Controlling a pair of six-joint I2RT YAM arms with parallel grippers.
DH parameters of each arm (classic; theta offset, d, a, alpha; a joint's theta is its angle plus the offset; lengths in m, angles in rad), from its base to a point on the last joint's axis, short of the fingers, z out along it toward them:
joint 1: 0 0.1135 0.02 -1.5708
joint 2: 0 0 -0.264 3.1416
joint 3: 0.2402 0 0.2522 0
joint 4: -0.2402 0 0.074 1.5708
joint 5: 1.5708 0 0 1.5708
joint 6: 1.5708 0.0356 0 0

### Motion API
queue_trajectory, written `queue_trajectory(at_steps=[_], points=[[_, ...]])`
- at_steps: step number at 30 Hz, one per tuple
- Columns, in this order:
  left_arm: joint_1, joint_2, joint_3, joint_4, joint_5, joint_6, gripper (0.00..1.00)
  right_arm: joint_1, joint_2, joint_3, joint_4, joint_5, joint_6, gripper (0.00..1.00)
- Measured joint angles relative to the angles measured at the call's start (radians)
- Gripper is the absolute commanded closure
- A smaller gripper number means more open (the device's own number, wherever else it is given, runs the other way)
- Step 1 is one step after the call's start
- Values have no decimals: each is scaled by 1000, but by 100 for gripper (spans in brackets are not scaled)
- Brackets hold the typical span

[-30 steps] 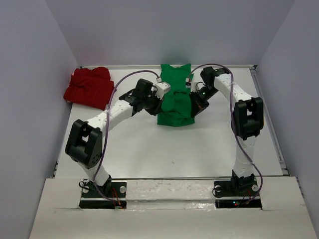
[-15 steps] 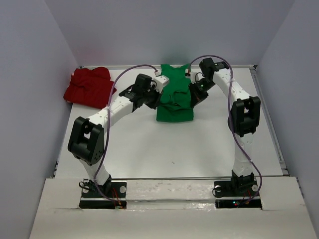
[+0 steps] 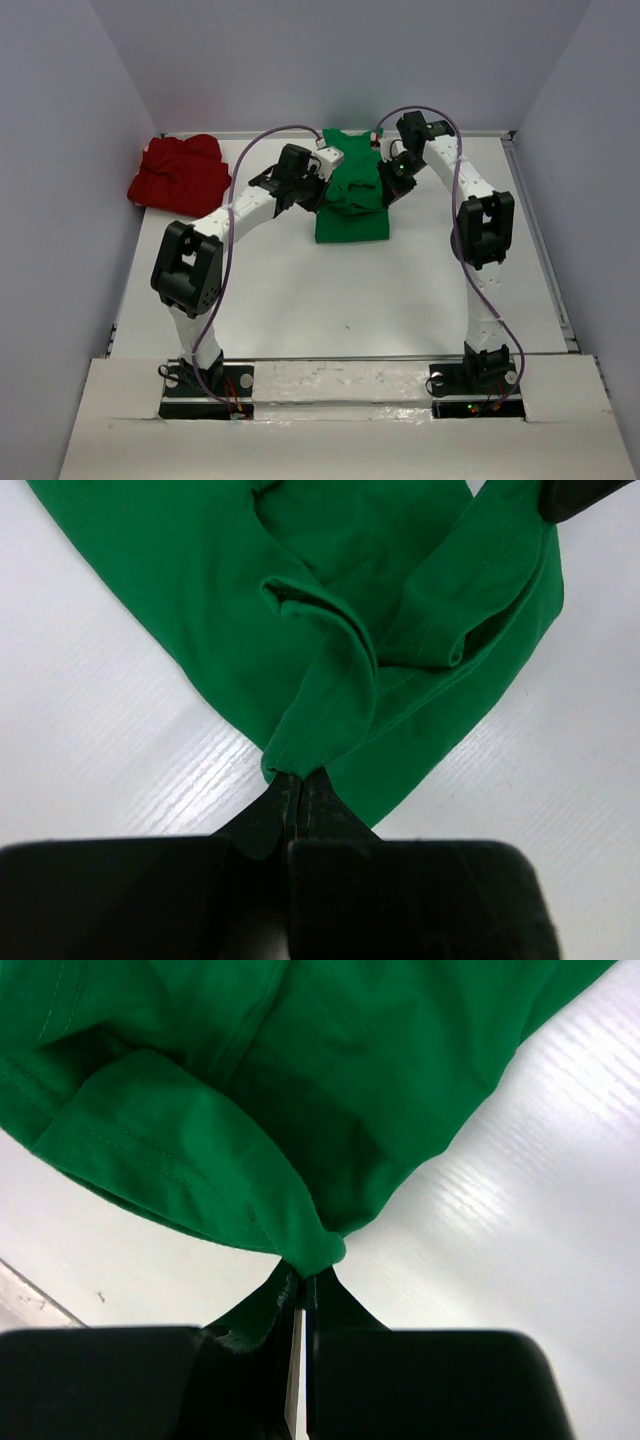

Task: Fold and stack the t-shirts
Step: Fold the folded rectangular tshirt in 1/3 of the way

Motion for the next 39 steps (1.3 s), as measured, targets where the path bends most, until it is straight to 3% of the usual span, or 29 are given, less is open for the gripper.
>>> queue_trajectory(at_steps=[12, 31, 32, 33, 35, 37, 39], points=[[11, 158, 126, 19, -6, 24, 100, -2, 148, 134, 18, 39, 0, 100], [53, 265, 201, 42, -16, 58, 100, -14, 174, 164, 125, 76, 13, 100], [55, 277, 212, 44, -17, 60, 100, -14, 176, 167, 131, 77, 14, 98], [55, 285, 218, 45, -18, 61, 100, -14, 179, 170, 137, 78, 15, 86], [56, 297, 225, 49, -18, 61, 100, -14, 186, 175, 141, 79, 18, 52], [56, 308, 233, 48, -17, 61, 100, -14, 192, 177, 145, 78, 11, 38], [56, 315, 240, 49, -17, 60, 100, -14, 196, 177, 146, 83, 13, 32]])
